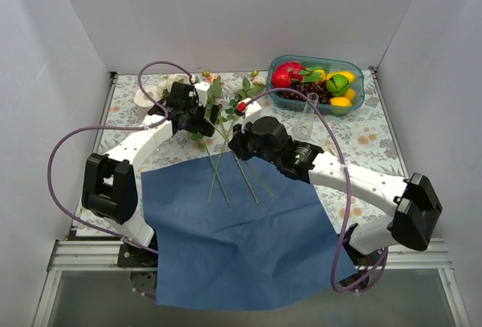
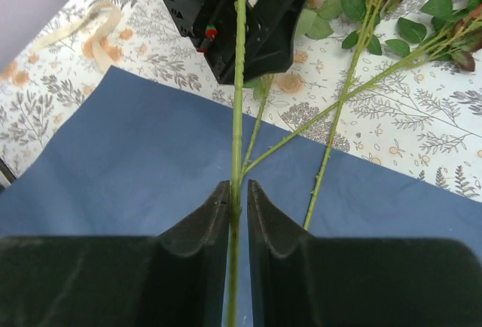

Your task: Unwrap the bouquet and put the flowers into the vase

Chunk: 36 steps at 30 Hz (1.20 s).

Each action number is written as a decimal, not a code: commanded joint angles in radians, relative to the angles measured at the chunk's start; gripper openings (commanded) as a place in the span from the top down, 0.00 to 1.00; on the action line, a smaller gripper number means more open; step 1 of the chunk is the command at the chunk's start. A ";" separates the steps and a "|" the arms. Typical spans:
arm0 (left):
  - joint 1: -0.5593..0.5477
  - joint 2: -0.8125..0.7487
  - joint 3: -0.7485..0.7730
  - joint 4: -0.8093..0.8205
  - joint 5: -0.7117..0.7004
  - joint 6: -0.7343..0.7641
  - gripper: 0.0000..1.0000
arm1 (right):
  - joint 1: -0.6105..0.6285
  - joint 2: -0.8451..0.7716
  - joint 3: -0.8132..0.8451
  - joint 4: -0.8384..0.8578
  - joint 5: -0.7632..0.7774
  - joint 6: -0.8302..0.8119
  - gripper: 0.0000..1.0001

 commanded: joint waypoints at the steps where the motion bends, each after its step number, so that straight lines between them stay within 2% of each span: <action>1: -0.066 -0.100 -0.053 0.066 -0.069 0.095 0.06 | -0.001 0.064 0.051 0.022 -0.069 -0.005 0.73; 7: -0.140 -0.153 -0.099 0.103 -0.167 0.140 0.11 | -0.003 0.208 0.197 0.002 -0.144 -0.025 0.63; 11: -0.155 -0.176 -0.127 0.126 -0.194 0.164 0.11 | -0.003 0.257 0.217 0.007 -0.167 -0.016 0.64; 12: -0.160 -0.182 -0.137 0.128 -0.204 0.170 0.11 | -0.003 0.259 0.217 0.007 -0.169 -0.012 0.65; 14: -0.161 -0.186 -0.147 0.136 -0.213 0.178 0.11 | -0.003 0.264 0.214 -0.001 -0.163 -0.008 0.74; 15: -0.161 -0.191 -0.154 0.137 -0.216 0.180 0.11 | -0.003 0.259 0.209 0.000 -0.161 -0.009 0.81; 16: -0.161 -0.193 -0.158 0.140 -0.219 0.180 0.10 | -0.003 0.258 0.202 0.002 -0.153 -0.006 0.92; 18: -0.160 -0.194 -0.162 0.142 -0.224 0.181 0.07 | -0.003 0.248 0.202 0.003 -0.147 -0.012 0.99; 20: -0.161 -0.189 -0.159 0.142 -0.245 0.177 0.02 | -0.006 0.238 0.211 -0.004 -0.132 -0.028 0.99; 25: -0.161 -0.196 -0.154 0.142 -0.289 0.174 0.02 | -0.035 0.149 0.206 -0.006 -0.072 -0.065 0.99; 30: -0.161 -0.205 -0.162 0.142 -0.331 0.175 0.02 | -0.062 -0.008 0.163 0.022 0.005 -0.132 0.99; 34: -0.160 -0.225 -0.127 0.119 -0.336 0.164 0.02 | -0.075 -0.064 0.160 0.022 0.112 -0.184 0.99; 36: -0.160 -0.243 -0.086 0.082 -0.304 0.164 0.02 | -0.104 -0.075 0.165 0.062 0.118 -0.189 0.99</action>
